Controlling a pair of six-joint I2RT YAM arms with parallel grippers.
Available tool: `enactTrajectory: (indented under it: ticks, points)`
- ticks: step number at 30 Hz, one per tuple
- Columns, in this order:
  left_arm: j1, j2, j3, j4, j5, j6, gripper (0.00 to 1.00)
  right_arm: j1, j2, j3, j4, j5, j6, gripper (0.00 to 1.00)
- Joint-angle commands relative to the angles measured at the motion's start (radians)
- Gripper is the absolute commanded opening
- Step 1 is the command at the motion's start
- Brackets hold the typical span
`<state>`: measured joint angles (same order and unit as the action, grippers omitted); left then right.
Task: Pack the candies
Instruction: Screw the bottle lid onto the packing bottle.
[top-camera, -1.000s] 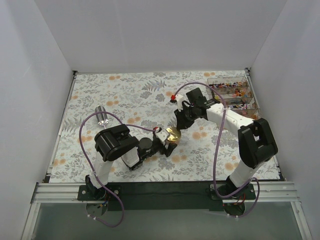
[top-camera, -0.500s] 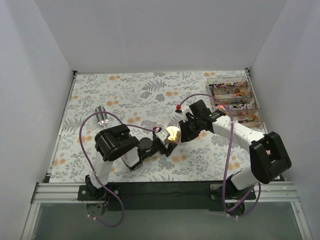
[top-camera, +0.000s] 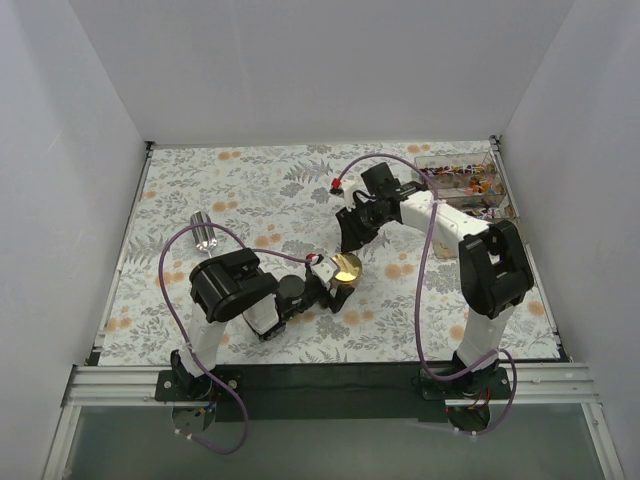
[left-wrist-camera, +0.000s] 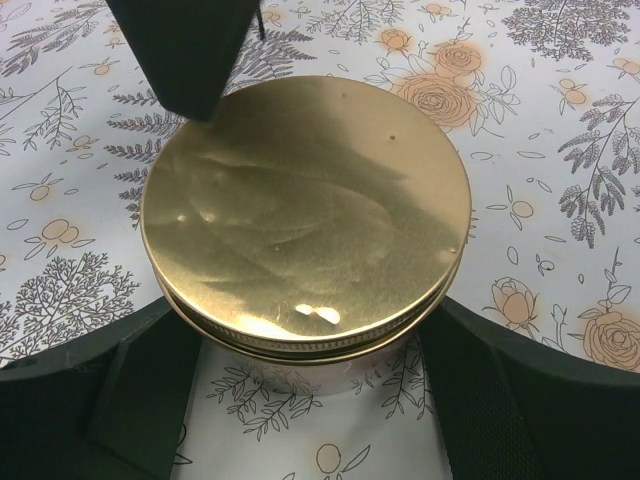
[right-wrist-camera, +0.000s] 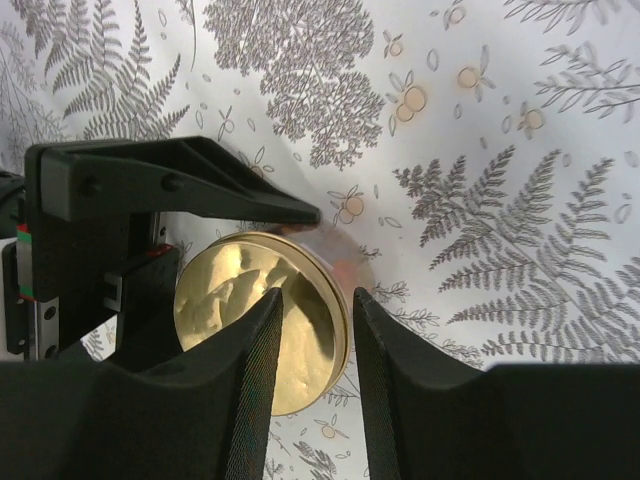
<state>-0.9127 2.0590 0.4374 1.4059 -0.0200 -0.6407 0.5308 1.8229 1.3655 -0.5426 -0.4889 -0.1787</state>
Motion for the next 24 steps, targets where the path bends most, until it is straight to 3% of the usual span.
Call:
enactTrajectory:
  ticks: [1,12,19,24]
  points:
    - [0.008,0.076,-0.037,0.413,-0.058,0.059,0.68,0.015,0.01,0.035,-0.057,-0.056,-0.051,0.41]
    - [0.008,0.078,-0.034,0.401,-0.095,0.061,0.68,0.043,-0.077,-0.147,-0.1,-0.057,-0.035,0.24]
    - [0.008,0.078,-0.029,0.395,-0.116,0.061,0.68,0.07,-0.18,-0.331,-0.073,-0.073,0.095,0.24]
    - [0.008,0.078,-0.031,0.396,-0.116,0.061,0.68,0.107,-0.278,-0.469,0.044,-0.083,0.206,0.24]
